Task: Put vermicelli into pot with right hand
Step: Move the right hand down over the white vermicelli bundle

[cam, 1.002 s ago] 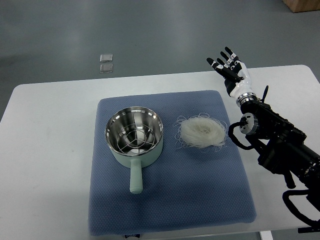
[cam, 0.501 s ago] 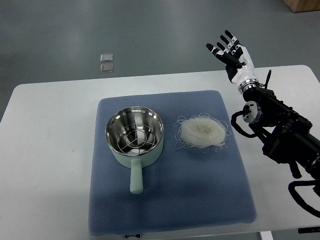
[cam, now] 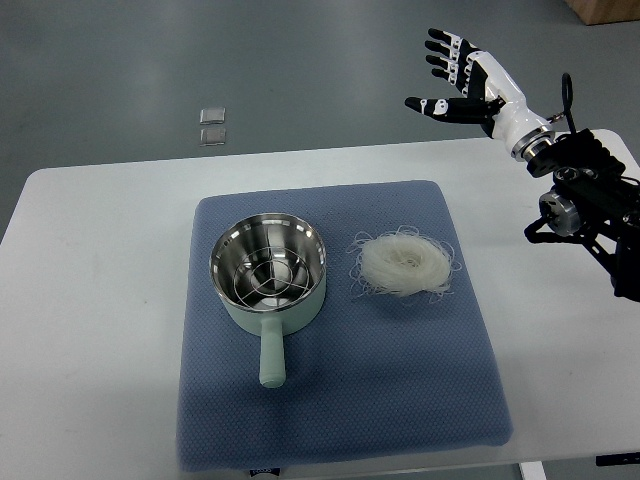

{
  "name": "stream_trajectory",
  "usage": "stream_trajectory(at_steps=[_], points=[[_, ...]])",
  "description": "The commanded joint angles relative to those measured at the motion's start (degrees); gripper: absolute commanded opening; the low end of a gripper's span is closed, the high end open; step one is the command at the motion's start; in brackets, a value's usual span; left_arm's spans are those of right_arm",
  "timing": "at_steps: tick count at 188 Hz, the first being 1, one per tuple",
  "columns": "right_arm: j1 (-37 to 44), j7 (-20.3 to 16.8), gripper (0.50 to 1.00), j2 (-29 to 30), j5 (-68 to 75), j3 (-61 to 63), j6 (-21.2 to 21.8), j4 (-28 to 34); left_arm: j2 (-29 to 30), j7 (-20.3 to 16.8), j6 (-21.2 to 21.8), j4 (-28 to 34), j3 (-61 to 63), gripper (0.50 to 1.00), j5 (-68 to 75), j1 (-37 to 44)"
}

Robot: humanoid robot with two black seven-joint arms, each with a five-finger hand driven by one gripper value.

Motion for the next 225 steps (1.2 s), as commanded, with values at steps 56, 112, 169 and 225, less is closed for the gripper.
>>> stream_trajectory(at_steps=[56,112,169,225], points=[[9.8,-0.2,0.921,-5.6,-31.7,-11.0,16.7,2.4,0.0,0.0,0.0,0.0,0.0,1.000,0.0,0.0],[11.0,2.0,0.921,-7.4,-47.7,-12.6,23.6,9.2,0.0,0.0,0.0,0.1,0.1,1.000,0.0,0.0],[7.8,2.5,0.921,-9.1,-47.7,-15.2,23.6,10.3,0.0,0.0,0.0,0.0,0.0,1.000,0.0,0.0],[4.6,2.4,0.921,-9.9,-48.2,-15.4,21.7,10.6,0.0,0.0,0.0,0.0,0.0,1.000,0.0,0.0]])
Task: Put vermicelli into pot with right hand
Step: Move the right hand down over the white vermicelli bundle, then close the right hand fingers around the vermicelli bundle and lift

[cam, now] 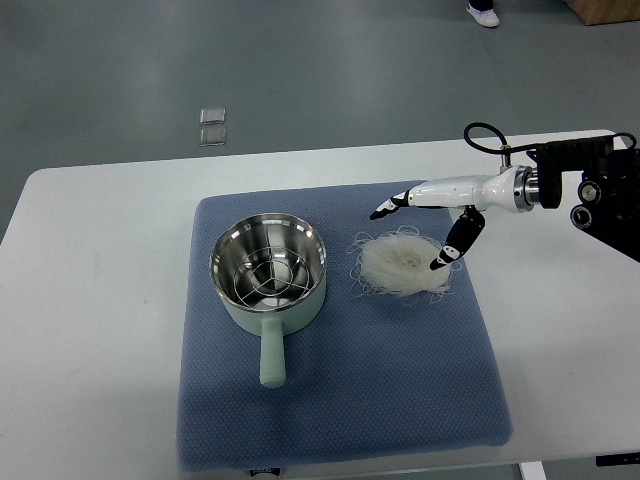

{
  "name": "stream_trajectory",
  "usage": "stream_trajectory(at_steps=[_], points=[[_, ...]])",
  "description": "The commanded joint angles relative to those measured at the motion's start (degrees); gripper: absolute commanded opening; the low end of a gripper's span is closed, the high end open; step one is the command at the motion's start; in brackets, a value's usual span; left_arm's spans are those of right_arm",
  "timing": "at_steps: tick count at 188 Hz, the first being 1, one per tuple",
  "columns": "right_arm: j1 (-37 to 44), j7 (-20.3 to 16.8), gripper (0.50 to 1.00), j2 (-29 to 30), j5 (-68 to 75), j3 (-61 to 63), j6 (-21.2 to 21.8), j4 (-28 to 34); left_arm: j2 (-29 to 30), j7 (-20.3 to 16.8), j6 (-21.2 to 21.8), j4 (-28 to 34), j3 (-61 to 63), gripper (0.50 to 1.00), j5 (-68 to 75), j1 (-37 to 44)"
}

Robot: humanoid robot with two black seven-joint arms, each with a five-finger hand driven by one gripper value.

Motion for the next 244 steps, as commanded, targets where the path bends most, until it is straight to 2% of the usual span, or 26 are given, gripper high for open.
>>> stream_trajectory(at_steps=[1,58,143,166,190,202,223,244], points=[[-0.7,-0.1,0.921,0.1,-0.3,0.0,-0.4,0.0,0.0,0.0,0.0,0.0,0.0,1.000,0.0,0.0],[-2.7,-0.3,0.921,0.7,-0.9,-0.1,-1.8,-0.1,0.0,0.0,0.0,0.0,0.0,1.000,0.0,0.0],[-4.7,-0.8,0.919,1.8,-6.1,-2.0,-8.1,-1.1,0.0,0.0,0.0,0.0,0.0,1.000,0.0,0.0],[-4.8,-2.3,0.919,1.9,-6.3,-2.0,-9.1,-2.3,0.0,0.0,0.0,0.0,0.0,1.000,0.0,0.0],[-4.7,-2.3,0.913,2.3,-6.5,-2.1,-9.3,-2.6,0.0,0.0,0.0,0.0,0.0,1.000,0.0,0.0],[-4.7,-2.3,0.897,2.4,-6.5,-2.1,-9.0,-2.8,0.0,0.0,0.0,0.0,0.0,1.000,0.0,0.0],[-4.9,-2.4,0.791,2.7,-6.7,-2.1,-8.6,-2.9,0.0,0.0,0.0,0.0,0.0,1.000,0.0,0.0],[-5.0,-2.4,0.727,3.2,-6.6,-2.2,-8.8,-3.0,0.0,0.0,0.0,0.0,0.0,1.000,0.0,0.0]])
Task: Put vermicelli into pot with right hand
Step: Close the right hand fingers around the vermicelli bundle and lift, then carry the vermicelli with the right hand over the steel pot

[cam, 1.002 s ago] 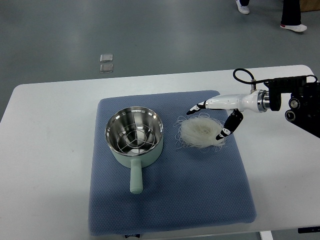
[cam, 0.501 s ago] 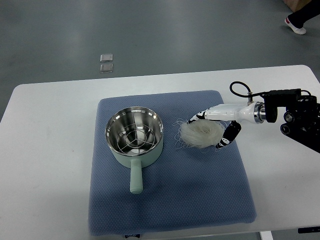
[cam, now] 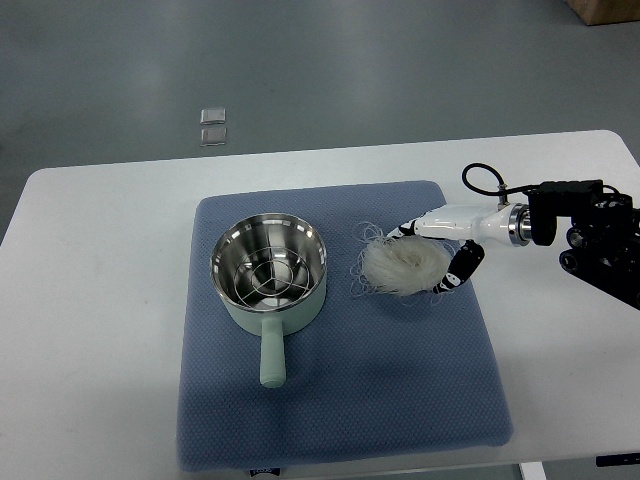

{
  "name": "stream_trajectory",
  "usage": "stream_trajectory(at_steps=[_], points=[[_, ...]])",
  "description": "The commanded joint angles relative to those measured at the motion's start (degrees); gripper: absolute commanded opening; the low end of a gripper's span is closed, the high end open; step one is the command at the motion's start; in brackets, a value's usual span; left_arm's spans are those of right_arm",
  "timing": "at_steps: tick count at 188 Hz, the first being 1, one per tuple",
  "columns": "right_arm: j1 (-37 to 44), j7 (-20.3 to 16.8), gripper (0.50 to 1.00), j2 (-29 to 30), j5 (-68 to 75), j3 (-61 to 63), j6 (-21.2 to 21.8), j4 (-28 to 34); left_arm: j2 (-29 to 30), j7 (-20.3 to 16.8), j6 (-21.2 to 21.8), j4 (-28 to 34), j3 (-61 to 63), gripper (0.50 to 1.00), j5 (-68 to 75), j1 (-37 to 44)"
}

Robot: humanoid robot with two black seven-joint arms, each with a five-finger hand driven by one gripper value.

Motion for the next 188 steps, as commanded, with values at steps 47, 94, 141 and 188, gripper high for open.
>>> stream_trajectory(at_steps=[47,94,141,188], points=[[-0.1,0.0,0.580,1.3,0.1,0.0,-0.5,-1.0,0.0,0.0,0.0,0.0,0.1,1.000,0.0,0.0],[0.5,0.1,0.500,1.2,1.2,1.1,-1.1,-1.0,0.0,0.0,0.0,0.0,0.1,1.000,0.0,0.0],[1.1,0.2,0.500,1.2,3.7,4.4,-1.2,-1.0,0.0,0.0,0.0,0.0,0.1,1.000,0.0,0.0],[2.0,0.2,0.500,1.0,6.2,5.2,-0.7,-1.1,0.0,0.0,0.0,0.0,0.1,1.000,0.0,0.0]])
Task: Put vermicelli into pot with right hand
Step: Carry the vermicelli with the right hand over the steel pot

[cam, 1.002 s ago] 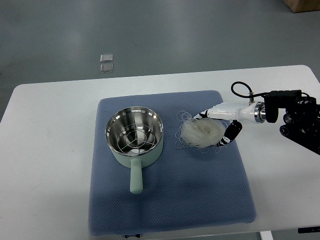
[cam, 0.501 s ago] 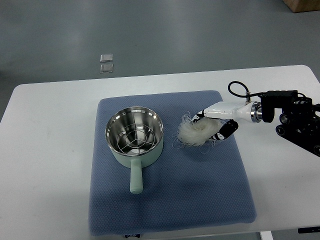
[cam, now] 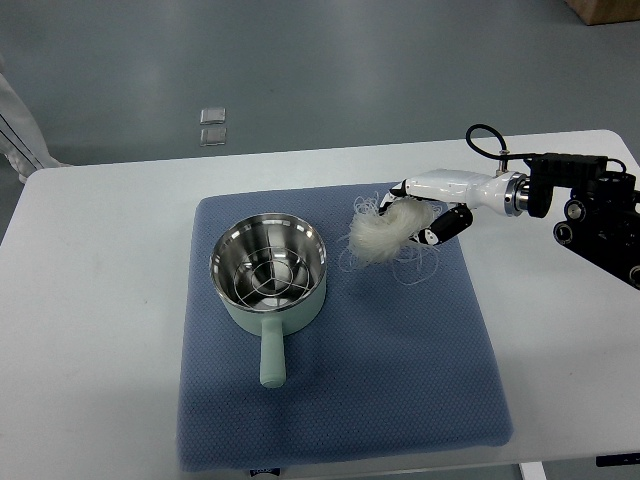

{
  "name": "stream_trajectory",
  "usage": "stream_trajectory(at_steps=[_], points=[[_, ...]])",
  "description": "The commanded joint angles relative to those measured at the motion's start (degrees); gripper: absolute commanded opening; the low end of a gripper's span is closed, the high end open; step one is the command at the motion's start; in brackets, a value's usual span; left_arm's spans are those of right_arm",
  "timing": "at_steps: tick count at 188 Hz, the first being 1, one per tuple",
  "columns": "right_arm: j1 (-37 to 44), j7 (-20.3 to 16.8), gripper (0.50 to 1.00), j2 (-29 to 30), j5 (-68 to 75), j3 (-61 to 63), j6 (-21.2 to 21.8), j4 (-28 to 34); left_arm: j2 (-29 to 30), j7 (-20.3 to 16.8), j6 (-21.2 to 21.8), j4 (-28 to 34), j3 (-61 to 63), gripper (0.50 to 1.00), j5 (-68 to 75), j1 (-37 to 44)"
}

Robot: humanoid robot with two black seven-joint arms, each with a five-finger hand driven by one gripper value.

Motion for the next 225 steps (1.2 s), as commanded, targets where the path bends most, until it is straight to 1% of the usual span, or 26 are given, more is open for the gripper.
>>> stream_trajectory(at_steps=[1,50,89,127,150,225], points=[[0.2,0.0,0.500,-0.1,0.6,0.1,0.0,-0.1,0.0,0.0,0.0,0.0,0.0,1.000,0.0,0.0],[3.6,-0.1,0.500,-0.6,4.6,0.1,0.3,-0.4,0.0,0.0,0.0,0.0,0.0,1.000,0.0,0.0],[6.8,-0.2,0.500,-0.2,8.2,0.1,2.1,-1.4,0.0,0.0,0.0,0.0,0.0,1.000,0.0,0.0],[8.2,-0.1,0.500,0.4,9.9,0.1,1.4,-1.2,0.0,0.0,0.0,0.1,0.0,1.000,0.0,0.0],[9.2,-0.1,0.500,4.7,10.0,0.1,1.4,-0.7,0.0,0.0,0.0,0.1,0.1,1.000,0.0,0.0],[11.5,0.0,0.502,14.4,10.0,0.1,1.4,-0.3,0.0,0.0,0.0,0.1,0.0,1.000,0.0,0.0]])
